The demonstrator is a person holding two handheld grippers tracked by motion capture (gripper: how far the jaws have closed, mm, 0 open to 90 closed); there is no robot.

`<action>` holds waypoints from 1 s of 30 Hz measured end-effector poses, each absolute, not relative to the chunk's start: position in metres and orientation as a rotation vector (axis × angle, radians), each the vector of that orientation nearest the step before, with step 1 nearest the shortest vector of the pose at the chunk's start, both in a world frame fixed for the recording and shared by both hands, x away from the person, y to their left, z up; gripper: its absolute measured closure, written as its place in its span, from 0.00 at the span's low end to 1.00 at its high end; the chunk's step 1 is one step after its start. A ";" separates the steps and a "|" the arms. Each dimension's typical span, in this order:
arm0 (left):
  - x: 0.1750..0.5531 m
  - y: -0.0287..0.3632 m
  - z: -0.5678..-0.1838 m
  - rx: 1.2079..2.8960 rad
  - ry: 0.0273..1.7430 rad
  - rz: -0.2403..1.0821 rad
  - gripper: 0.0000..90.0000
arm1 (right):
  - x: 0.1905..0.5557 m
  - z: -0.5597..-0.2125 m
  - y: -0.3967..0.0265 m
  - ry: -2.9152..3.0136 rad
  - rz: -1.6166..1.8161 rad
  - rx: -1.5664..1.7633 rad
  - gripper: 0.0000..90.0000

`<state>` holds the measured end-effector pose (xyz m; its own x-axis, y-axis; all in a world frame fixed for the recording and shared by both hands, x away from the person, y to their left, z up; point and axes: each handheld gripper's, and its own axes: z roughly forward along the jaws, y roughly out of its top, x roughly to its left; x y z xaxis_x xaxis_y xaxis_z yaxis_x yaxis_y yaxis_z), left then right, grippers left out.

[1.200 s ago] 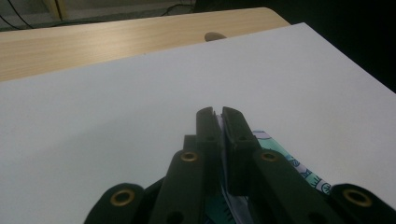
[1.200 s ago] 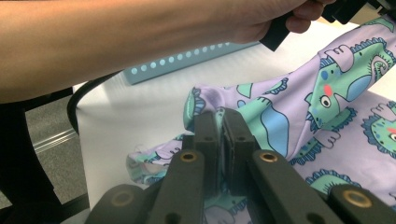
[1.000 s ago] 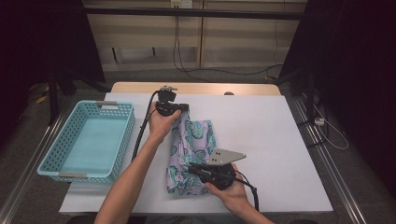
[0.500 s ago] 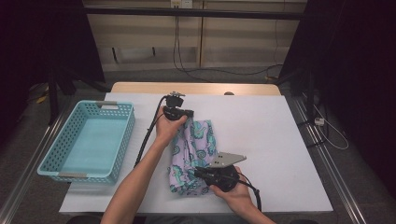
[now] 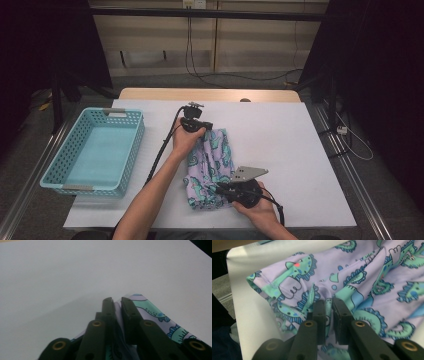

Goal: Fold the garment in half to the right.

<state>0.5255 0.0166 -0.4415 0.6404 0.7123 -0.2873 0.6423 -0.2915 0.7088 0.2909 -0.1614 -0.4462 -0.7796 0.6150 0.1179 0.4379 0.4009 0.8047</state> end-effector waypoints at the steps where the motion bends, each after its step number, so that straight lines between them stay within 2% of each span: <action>1: 0.525 0.015 -0.441 2.017 1.049 0.104 0.86 | 0.290 -0.447 -0.163 2.456 1.319 0.945 0.87; 7: 0.522 0.009 -0.441 2.027 1.028 0.101 0.82 | 0.286 -0.447 -0.170 2.454 1.307 0.964 0.88; 9: 0.520 0.008 -0.440 2.029 1.015 0.084 0.81 | 0.285 -0.447 -0.173 2.458 1.304 0.960 0.92; 13: 0.517 0.006 -0.437 2.022 0.998 0.079 0.72 | 0.283 -0.447 -0.177 2.458 1.287 0.975 0.96; 15: 0.516 0.006 -0.435 2.013 0.996 0.082 0.71 | 0.282 -0.446 -0.180 2.455 1.289 0.979 0.97; 23: 0.513 0.015 -0.425 1.978 1.015 0.114 0.41 | 0.274 -0.447 -0.185 2.477 1.260 0.983 0.97; 27: 0.509 0.024 -0.423 1.966 1.022 0.128 0.33 | 0.273 -0.448 -0.191 2.476 1.255 1.004 0.95; 30: 0.506 0.033 -0.421 1.970 1.020 0.157 0.28 | 0.270 -0.445 -0.196 2.460 1.247 1.004 0.89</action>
<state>0.5057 0.0328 -0.4206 0.6536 0.7093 -0.2642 0.5975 -0.2692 0.7554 0.2703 -0.1958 -0.4451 -0.7473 0.6544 0.1153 0.4798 0.4114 0.7749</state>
